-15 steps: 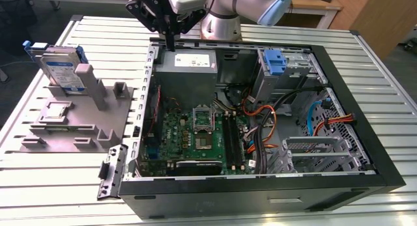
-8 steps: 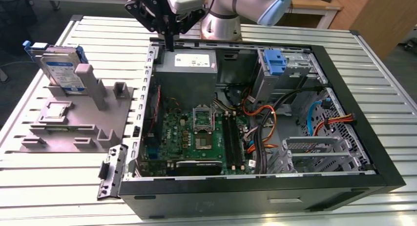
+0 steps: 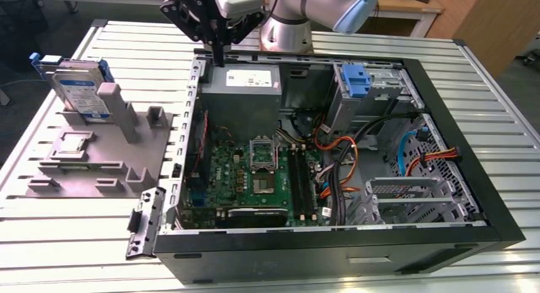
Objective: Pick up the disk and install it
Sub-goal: 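Reach for the disk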
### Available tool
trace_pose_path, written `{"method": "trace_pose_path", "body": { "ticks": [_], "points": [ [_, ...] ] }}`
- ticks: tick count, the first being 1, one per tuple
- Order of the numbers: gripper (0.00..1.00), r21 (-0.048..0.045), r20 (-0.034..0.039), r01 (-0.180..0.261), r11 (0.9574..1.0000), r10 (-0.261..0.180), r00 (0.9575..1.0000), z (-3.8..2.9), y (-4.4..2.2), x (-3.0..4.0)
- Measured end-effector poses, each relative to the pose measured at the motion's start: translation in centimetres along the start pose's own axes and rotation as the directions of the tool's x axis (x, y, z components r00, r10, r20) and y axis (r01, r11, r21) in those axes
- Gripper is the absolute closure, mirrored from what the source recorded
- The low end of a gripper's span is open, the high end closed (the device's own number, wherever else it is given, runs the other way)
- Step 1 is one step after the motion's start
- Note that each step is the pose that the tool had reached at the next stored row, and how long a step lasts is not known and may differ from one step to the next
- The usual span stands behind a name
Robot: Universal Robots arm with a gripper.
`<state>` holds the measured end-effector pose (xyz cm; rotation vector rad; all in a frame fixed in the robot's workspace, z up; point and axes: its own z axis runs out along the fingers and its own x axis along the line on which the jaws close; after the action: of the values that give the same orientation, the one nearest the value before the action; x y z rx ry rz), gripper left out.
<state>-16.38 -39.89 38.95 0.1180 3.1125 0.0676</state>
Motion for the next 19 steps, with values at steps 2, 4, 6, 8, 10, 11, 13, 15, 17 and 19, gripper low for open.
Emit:
{"method": "trace_pose_path", "body": {
  "ticks": [2, 4, 6, 8, 10, 11, 13, 15, 17, 19],
  "points": [
    [0.90, 0.0000, 0.0000, 0.000, 1.0000, 0.000, 1.0000, 0.01, 0.00, 0.05],
    [0.90, 0.0000, 0.0000, 0.000, 1.0000, 0.000, 1.0000, 0.01, -0.01, 0.10],
    [0.90, 0.0000, -0.0001, 0.000, 1.0000, 0.000, 1.0000, 0.02, -0.01, 0.13],
    [0.90, 0.0000, 0.0000, 0.000, 1.0000, 0.000, 1.0000, 0.02, -0.01, 0.17],
    [0.90, 0.0000, 0.0000, 0.000, 1.0000, 0.000, 1.0000, 0.02, -0.02, 0.22],
    [0.90, 0.0000, 0.0000, 0.000, 1.0000, 0.000, 1.0000, 0.03, -0.02, 0.25],
    [0.90, 0.0000, 0.0000, 0.000, 1.0000, 0.000, 1.0000, 0.03, -0.02, 0.30],
    [0.90, 0.0000, 0.0000, 0.000, 1.0000, 0.000, 1.0000, 0.03, -0.03, 0.35],
    [0.90, 0.0000, 0.0000, 0.000, 1.0000, 0.000, 1.0000, 0.04, -0.03, 0.39],
    [0.90, 0.0000, 0.0000, 0.000, 1.0000, 0.000, 1.0000, 0.04, -0.03, 0.43]
  ]
}}
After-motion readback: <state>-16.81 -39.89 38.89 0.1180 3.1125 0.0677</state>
